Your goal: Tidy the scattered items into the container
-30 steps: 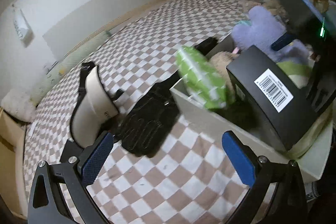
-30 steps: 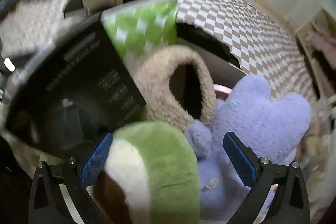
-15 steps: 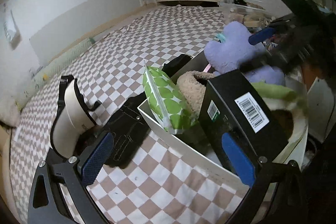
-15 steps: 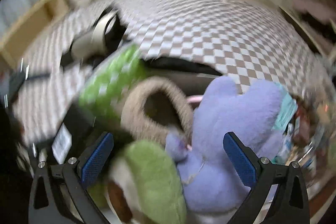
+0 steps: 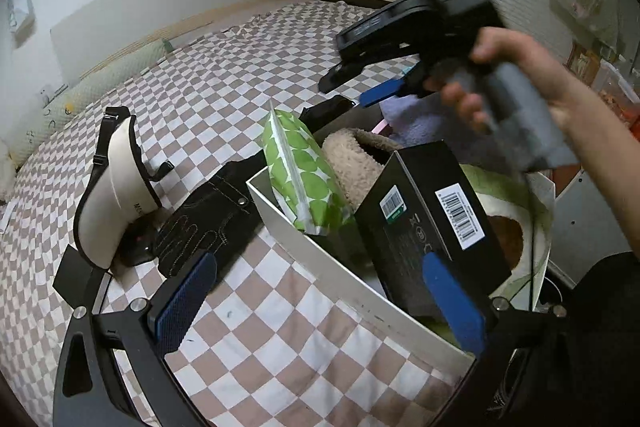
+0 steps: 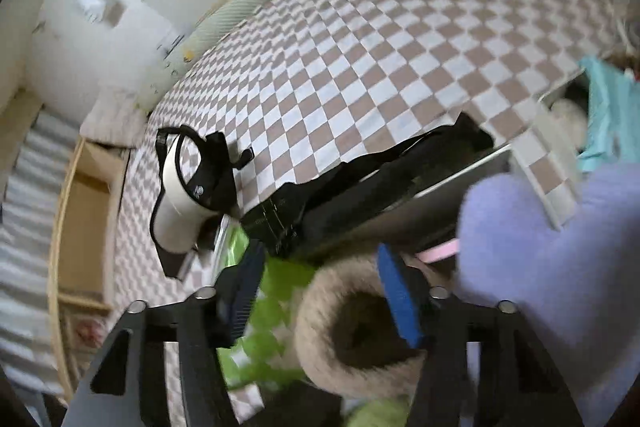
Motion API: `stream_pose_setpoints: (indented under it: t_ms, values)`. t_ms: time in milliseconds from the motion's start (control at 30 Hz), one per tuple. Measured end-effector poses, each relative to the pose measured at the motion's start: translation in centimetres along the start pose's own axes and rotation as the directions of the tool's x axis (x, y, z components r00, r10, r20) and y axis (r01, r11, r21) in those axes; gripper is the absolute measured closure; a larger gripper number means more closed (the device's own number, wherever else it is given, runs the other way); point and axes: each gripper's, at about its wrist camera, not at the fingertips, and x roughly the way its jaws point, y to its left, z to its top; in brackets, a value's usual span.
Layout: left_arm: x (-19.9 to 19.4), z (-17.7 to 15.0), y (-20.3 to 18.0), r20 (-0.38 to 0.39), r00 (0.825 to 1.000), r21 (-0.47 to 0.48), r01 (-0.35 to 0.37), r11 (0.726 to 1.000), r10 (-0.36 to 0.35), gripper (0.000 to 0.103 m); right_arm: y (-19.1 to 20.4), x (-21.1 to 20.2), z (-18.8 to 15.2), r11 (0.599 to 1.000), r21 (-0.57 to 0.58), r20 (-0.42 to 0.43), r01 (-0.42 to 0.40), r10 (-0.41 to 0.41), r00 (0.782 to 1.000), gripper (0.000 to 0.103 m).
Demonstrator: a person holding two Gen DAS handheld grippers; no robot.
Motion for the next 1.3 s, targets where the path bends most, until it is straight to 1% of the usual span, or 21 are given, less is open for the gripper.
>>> stream_pose_setpoints:
  t_ms: [67,133,200,233,267,400,433,567,700,900,1033,1100,1167,1267,1300]
  values:
    - [-0.2,-0.2,0.2,0.002,1.0,0.0,0.002,1.0,-0.002,0.0,-0.2,1.1,0.5,0.999,0.044,-0.015,0.008,-0.008,1.0,0.052]
    - [-0.3,-0.4,0.4,0.0,1.0,0.0,0.003,1.0,-0.003,0.0,-0.5,1.9,0.7,0.996,0.086,-0.025,-0.002,0.004,1.0,0.058]
    - [-0.4,-0.6,0.7,-0.002,1.0,0.001,0.002,1.0,-0.002,0.0,-0.6,2.4,0.9,0.994,0.113,-0.034,-0.001,0.005,0.999,0.065]
    - [-0.4,-0.7,0.8,-0.005,1.0,0.003,0.0,1.0,0.0,0.0,-0.7,2.7,0.9,0.993,0.116,-0.037,0.009,-0.004,0.999,0.069]
    - [-0.3,-0.7,0.9,-0.008,1.0,0.003,-0.003,1.0,0.003,0.0,-0.7,2.9,1.0,0.993,0.118,-0.039,0.017,-0.013,0.999,0.077]
    - [-0.4,-1.0,1.4,-0.016,1.0,-0.007,-0.007,1.0,0.007,0.0,-0.2,2.4,0.8,0.996,0.087,0.001,0.002,-0.002,1.0,0.085]
    - [-0.5,-1.1,1.5,-0.017,1.0,-0.01,-0.007,1.0,0.006,0.0,0.1,2.1,0.9,0.997,0.075,0.017,-0.002,0.001,1.0,0.085]
    - [-1.1,-1.2,1.7,-0.006,1.0,-0.017,-0.005,1.0,0.005,0.0,0.8,0.8,1.1,0.996,0.06,0.062,-0.064,0.06,0.996,0.087]
    - [-1.7,-1.3,1.7,0.009,1.0,-0.024,0.0,1.0,0.0,0.0,1.3,-1.9,0.8,0.992,0.031,0.107,-0.119,0.115,0.988,0.088]
    - [-2.3,-1.2,1.3,0.028,1.0,-0.023,0.005,1.0,-0.004,0.0,1.5,-6.5,-0.7,0.973,-0.01,0.15,-0.23,0.229,0.962,0.089]
    - [-2.8,-1.2,1.0,0.04,0.999,-0.021,0.017,1.0,-0.016,0.0,0.8,-9.8,-2.9,0.949,-0.05,0.132,-0.311,0.315,0.94,0.089]
    - [-3.0,-1.2,0.7,0.045,0.999,-0.015,0.029,0.999,-0.028,0.0,0.4,-10.2,-3.7,0.934,-0.058,0.099,-0.354,0.358,0.929,0.089]
    - [-3.2,-1.2,0.4,0.047,0.998,-0.009,0.031,0.999,-0.03,0.0,-0.6,-11.1,-4.5,0.916,-0.057,0.083,-0.398,0.402,0.912,0.089]
    - [-3.4,-1.2,0.0,0.051,0.998,-0.003,0.034,0.999,-0.033,0.0,-1.8,-11.6,-5.1,0.903,-0.056,0.059,-0.425,0.428,0.902,0.089]
    - [-3.5,-1.2,-0.1,0.053,0.998,0.0,0.035,0.999,-0.035,0.0,-2.4,-11.7,-5.4,0.896,-0.044,0.049,-0.441,0.443,0.895,0.089]
